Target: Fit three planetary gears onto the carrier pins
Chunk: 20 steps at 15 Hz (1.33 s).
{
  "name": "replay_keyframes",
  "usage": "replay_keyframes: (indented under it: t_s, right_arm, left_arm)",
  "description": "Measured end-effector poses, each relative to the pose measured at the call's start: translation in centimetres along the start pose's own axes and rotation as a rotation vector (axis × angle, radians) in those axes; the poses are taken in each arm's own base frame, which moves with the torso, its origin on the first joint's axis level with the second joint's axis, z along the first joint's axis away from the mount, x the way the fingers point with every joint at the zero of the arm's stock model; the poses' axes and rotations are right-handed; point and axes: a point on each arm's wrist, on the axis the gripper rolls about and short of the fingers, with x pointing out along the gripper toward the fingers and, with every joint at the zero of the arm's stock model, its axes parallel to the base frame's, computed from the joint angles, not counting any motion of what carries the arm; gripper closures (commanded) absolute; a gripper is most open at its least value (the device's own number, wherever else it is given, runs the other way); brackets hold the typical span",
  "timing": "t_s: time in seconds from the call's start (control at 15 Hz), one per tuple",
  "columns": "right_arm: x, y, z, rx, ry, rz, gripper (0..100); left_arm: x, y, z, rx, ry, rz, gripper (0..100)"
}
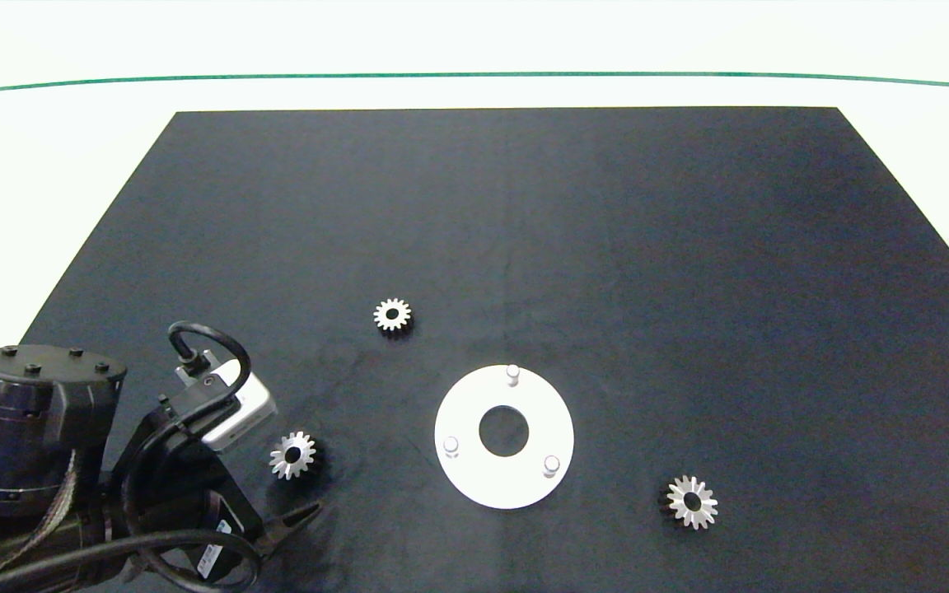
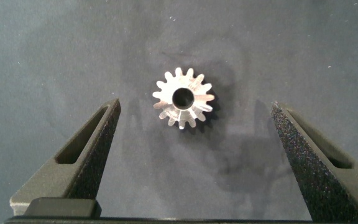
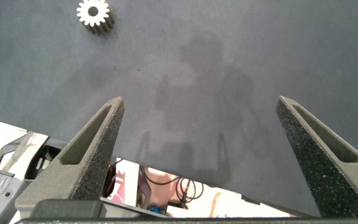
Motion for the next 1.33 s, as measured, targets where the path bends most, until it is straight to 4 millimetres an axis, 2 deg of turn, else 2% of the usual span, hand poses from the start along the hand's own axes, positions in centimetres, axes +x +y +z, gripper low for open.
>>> replay_keyframes:
  t_s: [1.07, 1.33]
  right_arm:
    - [0.0, 0.0, 0.0, -0.009, 0.003, 0.0, 0]
    - [0.1, 0.0, 0.0, -0.009, 0.003, 0.001, 0]
  left_arm:
    - [2.3, 0.3, -0.5, -0.015, 0.04, -0.007, 0]
    - [2.5, 0.6, -0.5, -0.022, 0.045, 0.002, 7]
